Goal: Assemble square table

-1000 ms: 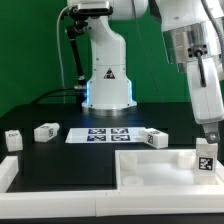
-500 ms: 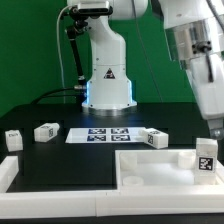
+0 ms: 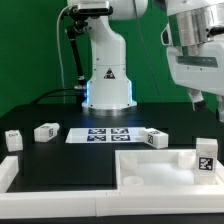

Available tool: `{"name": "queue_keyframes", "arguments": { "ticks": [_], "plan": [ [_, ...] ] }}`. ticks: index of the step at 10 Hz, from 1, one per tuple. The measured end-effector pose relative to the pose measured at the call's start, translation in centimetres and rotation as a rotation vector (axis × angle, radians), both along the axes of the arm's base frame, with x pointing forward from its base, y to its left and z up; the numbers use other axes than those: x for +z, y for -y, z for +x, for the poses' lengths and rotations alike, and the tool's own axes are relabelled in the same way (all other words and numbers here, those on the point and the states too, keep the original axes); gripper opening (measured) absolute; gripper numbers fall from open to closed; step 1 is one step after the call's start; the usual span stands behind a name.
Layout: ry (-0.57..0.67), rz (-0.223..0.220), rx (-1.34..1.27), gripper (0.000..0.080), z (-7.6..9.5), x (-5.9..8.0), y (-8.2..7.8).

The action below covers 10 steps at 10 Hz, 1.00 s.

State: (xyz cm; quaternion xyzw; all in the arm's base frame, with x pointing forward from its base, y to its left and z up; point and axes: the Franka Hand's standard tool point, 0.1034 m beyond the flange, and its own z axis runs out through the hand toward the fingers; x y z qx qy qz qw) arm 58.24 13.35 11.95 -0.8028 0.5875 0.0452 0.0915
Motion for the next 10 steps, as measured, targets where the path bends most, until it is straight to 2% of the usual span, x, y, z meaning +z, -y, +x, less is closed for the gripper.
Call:
{"name": "queue_keyframes", "arguments": {
  "ticks": [3, 6, 8, 10],
  "plan": [
    [0.061, -0.014, 0.240, 0.0649, 0.0, -0.2, 0.0],
    [0.107, -0.025, 0.501, 0.0649, -2.3, -1.2, -0.1],
    [0.104, -0.033, 0.617, 0.0649, -4.9, -2.5, -0.7],
    [0.131, -0.041, 0.768, 0.0649, -4.7, -2.5, -0.4]
  ]
}}
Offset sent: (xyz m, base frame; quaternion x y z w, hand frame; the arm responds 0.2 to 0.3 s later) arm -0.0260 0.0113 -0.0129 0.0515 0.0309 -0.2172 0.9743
